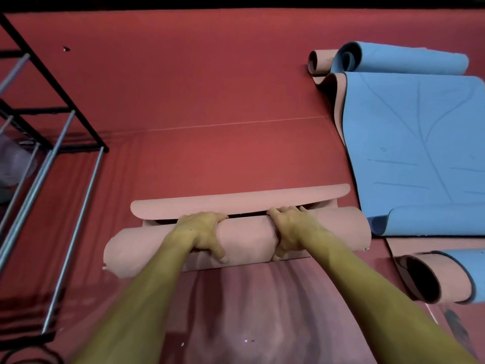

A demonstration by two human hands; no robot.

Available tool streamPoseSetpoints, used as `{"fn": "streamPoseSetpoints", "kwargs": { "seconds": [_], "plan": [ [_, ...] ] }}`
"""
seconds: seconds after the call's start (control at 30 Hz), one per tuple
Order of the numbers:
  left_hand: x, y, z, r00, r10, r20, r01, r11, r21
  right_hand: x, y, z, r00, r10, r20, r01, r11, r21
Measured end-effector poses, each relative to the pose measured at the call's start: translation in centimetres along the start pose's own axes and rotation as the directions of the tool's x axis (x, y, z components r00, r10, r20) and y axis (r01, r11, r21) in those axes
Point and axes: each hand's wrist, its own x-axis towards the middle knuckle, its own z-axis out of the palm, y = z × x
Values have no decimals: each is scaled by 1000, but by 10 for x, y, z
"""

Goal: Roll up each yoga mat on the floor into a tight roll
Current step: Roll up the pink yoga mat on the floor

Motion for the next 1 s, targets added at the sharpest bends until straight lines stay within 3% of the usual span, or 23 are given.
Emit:
{"fn": "streamPoseSetpoints", "kwargs": {
  "seconds": [0.17, 0.33, 0.47, 0.7, 0.87, 1.0],
  "plan": [
    [-8, 4, 5, 978, 22, -208, -20, 1000, 14, -3, 2, 1, 996, -1, -94, -3, 999, -41],
    [-7, 3, 4, 926, 3, -377, -7, 1000, -10, -3, 9, -10, 993, 20, -113, 4, 977, 212],
    [-4, 2, -1, 918, -46, -394, 16, 997, -79, -3, 11, -6, 984, 21, -175, 7, 987, 162],
    [-4, 4, -1, 906, -32, -422, 29, 999, -14, -6, 7, -2, 965, 60, -255, 5, 970, 244],
    [-5, 12, 1, 903, -40, -427, 64, 997, 44, -2, -1, 8, 946, 47, -322, -48, 999, 3],
    [-5, 4, 4, 925, 2, -380, 36, 995, 93, 0, -1, 12, 918, 43, -393, -42, 999, 13]
  ]
}}
